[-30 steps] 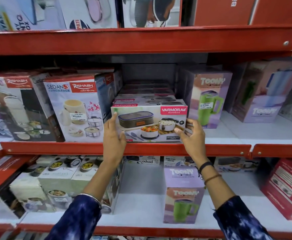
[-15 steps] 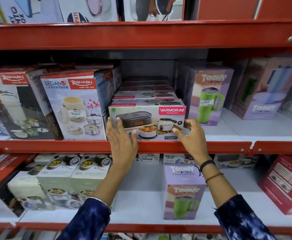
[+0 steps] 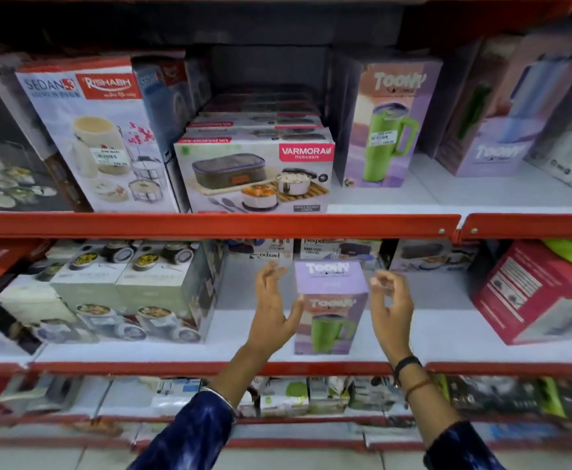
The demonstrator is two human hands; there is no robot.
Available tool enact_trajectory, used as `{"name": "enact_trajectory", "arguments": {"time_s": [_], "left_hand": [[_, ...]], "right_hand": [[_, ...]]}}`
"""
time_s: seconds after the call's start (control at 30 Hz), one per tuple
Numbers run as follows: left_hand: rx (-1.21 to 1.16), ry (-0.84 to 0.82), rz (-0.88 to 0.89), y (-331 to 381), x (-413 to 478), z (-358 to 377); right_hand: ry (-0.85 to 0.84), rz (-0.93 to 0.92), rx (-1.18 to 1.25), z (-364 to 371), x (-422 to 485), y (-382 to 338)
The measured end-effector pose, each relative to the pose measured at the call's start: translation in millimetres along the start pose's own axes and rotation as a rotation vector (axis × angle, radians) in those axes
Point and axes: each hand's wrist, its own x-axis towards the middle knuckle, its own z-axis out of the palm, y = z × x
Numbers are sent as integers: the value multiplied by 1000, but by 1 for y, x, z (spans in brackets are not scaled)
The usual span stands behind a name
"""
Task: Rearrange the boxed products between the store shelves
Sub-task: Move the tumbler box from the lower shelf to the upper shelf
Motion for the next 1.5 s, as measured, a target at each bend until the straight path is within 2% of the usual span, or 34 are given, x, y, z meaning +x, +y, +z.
{"name": "enact_trajectory", "arguments": {"time_s": [0.2, 0.3, 0.4, 0.7, 0.9, 1.03, 1.23, 1.5], "left_hand": [[-159, -168, -449, -26, -30, 34], [-193, -245, -502, -36, -35, 42], [-216, -257, -490, -42, -40, 49], [-218, -40, -472, -26, -42, 30], [-287, 149, -342, 18, -45, -11], [-269, 268, -208, 58, -28, -39], [-236, 306, -120, 110, 19, -65], [-141, 237, -124, 125, 47, -60]], "right_hand": [[-314, 351, 59, -3, -29, 54], [-464, 412, -6, 4, -31, 65], [-516, 420, -44, 8, -32, 67], [-404, 317, 5, -10, -27, 46], [-319, 97, 41, -33, -25, -11], [-192, -58, 62, -41, -12, -54], [-62, -152, 136, -49, 26, -94], [-61, -145, 143, -64, 41, -106]]}}
